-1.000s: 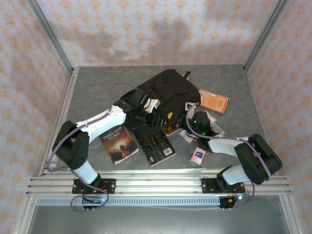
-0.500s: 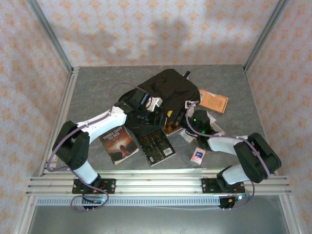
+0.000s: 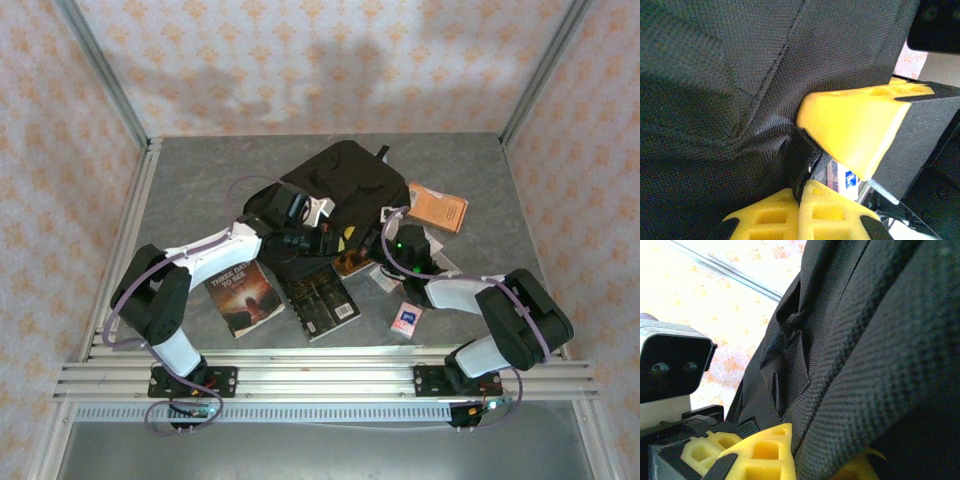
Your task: Pack books, pencil case, and school supplies into a backpack
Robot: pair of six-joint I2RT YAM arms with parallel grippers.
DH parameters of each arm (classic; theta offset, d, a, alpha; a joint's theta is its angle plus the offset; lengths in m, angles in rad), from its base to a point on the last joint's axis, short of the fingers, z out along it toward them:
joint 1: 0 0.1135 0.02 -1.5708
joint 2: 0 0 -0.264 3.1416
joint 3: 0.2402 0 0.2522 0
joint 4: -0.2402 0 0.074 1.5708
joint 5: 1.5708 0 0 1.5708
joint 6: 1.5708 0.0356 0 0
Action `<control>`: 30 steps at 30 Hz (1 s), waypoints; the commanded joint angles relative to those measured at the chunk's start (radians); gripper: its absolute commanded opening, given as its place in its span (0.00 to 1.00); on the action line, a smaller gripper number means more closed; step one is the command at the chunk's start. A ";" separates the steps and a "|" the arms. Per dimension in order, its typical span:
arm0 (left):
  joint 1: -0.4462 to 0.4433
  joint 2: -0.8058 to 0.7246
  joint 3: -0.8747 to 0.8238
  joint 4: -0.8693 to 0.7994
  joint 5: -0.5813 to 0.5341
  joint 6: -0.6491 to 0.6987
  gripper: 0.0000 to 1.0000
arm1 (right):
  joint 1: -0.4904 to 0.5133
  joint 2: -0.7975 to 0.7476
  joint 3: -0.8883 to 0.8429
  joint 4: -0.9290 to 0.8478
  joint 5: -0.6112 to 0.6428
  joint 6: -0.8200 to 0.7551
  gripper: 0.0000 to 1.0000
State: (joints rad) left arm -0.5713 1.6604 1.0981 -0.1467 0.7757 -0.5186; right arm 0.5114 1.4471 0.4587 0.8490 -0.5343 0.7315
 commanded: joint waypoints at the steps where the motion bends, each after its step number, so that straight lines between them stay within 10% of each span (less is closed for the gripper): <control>1: -0.021 0.000 -0.011 0.065 0.082 -0.010 0.00 | 0.010 -0.030 0.052 0.080 -0.009 -0.020 0.00; 30: 0.115 -0.256 -0.077 -0.245 -0.145 0.121 0.00 | -0.010 -0.208 0.062 -0.303 0.169 -0.261 0.00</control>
State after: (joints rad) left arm -0.4847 1.4593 1.0214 -0.2966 0.7387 -0.4500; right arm 0.5163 1.2747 0.4824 0.5900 -0.4675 0.5625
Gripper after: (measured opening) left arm 0.043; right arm 0.059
